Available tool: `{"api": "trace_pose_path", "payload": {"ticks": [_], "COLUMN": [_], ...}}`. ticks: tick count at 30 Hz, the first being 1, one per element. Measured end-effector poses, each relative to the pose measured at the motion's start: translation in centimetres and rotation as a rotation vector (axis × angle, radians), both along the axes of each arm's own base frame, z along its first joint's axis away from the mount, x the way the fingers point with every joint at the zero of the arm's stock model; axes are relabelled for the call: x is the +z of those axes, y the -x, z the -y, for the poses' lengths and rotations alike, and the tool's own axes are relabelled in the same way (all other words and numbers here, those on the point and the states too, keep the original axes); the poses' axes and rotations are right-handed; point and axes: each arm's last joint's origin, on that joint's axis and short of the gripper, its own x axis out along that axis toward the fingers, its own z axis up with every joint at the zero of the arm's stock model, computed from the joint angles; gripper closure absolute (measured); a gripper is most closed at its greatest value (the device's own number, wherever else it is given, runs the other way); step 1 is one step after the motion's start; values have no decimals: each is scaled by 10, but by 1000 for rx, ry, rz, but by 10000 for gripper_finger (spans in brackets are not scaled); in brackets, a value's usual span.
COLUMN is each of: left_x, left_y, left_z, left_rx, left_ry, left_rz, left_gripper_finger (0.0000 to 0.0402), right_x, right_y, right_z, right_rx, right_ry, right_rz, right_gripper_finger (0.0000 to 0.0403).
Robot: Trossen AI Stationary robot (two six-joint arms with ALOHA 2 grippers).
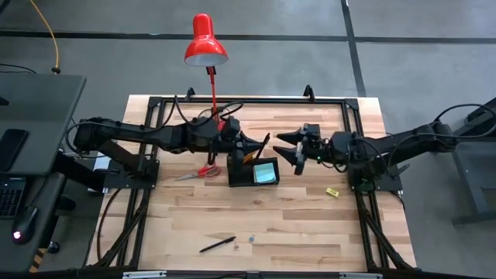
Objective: Pick and place office supplies into organizer
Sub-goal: Put the black pen into the black desk organizer
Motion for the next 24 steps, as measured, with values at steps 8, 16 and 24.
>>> {"api": "trace_pose_path", "payload": {"ticks": [8, 16, 24], "left_x": [-1, -2, -2], "left_y": [0, 0, 0], "left_z": [0, 0, 0], "left_rx": [-5, -7, -11], "left_ry": [-10, -16, -17], "left_rz": [-12, -18, -19], "left_gripper_finger": [401, 401, 402], "right_x": [-2, 1, 1], "right_y": [-22, -32, -32], "right_z": [5, 4, 5], "right_rx": [79, 86, 91], "right_ry": [-17, 21, 20], "right_rz": [-12, -19, -16], "right_gripper_finger": [146, 151, 205]}}
